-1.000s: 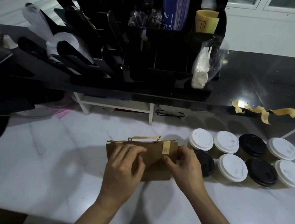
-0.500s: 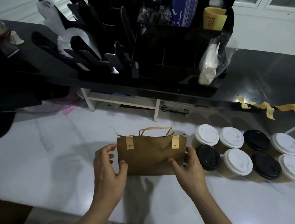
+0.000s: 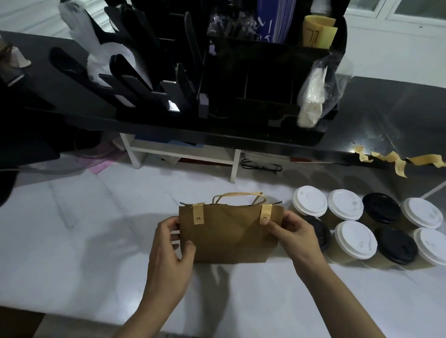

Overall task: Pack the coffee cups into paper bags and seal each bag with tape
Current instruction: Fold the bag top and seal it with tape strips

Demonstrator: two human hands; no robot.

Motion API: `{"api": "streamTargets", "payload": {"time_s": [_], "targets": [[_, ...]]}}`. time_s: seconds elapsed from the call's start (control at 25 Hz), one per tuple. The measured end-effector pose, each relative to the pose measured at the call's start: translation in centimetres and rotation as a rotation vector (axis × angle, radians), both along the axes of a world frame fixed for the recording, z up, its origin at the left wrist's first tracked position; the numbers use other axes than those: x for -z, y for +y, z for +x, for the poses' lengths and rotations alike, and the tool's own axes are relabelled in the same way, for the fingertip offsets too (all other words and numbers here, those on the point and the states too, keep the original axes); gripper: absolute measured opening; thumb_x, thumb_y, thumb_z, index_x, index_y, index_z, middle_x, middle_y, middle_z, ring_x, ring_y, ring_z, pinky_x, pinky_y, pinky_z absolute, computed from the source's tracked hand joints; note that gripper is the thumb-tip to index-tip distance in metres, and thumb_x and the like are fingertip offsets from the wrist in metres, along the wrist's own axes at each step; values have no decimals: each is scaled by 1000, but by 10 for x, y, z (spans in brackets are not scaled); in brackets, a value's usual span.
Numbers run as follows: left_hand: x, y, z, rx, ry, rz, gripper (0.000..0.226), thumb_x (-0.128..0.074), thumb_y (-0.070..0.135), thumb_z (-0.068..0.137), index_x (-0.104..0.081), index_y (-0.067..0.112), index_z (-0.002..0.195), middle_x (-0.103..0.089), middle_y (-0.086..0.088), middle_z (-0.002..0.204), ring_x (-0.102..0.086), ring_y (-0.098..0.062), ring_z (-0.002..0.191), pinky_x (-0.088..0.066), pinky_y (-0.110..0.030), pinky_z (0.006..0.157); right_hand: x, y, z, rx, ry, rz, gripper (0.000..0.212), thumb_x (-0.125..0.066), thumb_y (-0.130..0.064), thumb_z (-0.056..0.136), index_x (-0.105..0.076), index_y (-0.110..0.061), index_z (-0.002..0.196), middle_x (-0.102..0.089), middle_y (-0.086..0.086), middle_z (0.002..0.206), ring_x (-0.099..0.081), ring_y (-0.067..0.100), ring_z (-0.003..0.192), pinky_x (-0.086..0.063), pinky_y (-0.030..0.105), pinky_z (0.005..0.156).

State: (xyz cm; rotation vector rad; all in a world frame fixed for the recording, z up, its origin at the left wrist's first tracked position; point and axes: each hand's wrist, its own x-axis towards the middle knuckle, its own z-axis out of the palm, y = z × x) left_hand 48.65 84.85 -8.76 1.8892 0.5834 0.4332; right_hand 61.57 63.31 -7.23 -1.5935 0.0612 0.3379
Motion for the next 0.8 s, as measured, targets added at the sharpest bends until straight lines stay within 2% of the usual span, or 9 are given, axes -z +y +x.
{"api": "streamTargets", "payload": {"time_s": [0.12,0.28,0.44,0.6,0.72,0.8], "targets": [[0,1,0,7,25,-9,44,-62,10,93,-45,39,122,-57,18,118,-59,-10,105,-48,-23,80,0,1,4,-11,14,8,13,-81,-9,82,-80,-9,95,-79,9,89,-70,11,79,-57,22,73],[-1,2,1,10,43,-13,45,-62,11,93,-44,41,122,-57,20,117,-59,-7,103,-47,-23,78,-1,1,6,-4,-30,-21,8,-81,-9,82,-81,-9,90,-79,6,83,-71,8,72,-55,18,67],[0,2,2,2,52,-15,45,-62,11,93,-44,39,123,-58,17,118,-60,-8,104,-48,-25,79,1,2,7,-21,-90,-64,5,-81,-11,83,-82,-15,85,-79,7,87,-73,14,76,-59,23,71],[0,2,2,8,56,-10,44,-62,11,94,-44,39,124,-59,15,118,-60,-10,104,-48,-23,78,2,2,4,-63,-128,-124,9,-78,-14,88,-81,-21,91,-79,0,87,-75,19,87,-61,34,82],[0,2,3,4,59,-7,44,-62,11,93,-45,38,123,-59,14,118,-60,-11,103,-47,-20,76,-2,2,5,-52,-140,-81,10,-80,-16,86,-80,-20,95,-79,-1,90,-74,18,89,-60,32,83],[0,2,3,8,58,-7,45,-62,11,93,-45,38,124,-59,13,118,-61,-12,104,-47,-21,76,-3,3,8,-35,-137,-55,6,-80,-18,86,-80,-17,92,-79,1,87,-73,14,83,-59,31,80]]}}
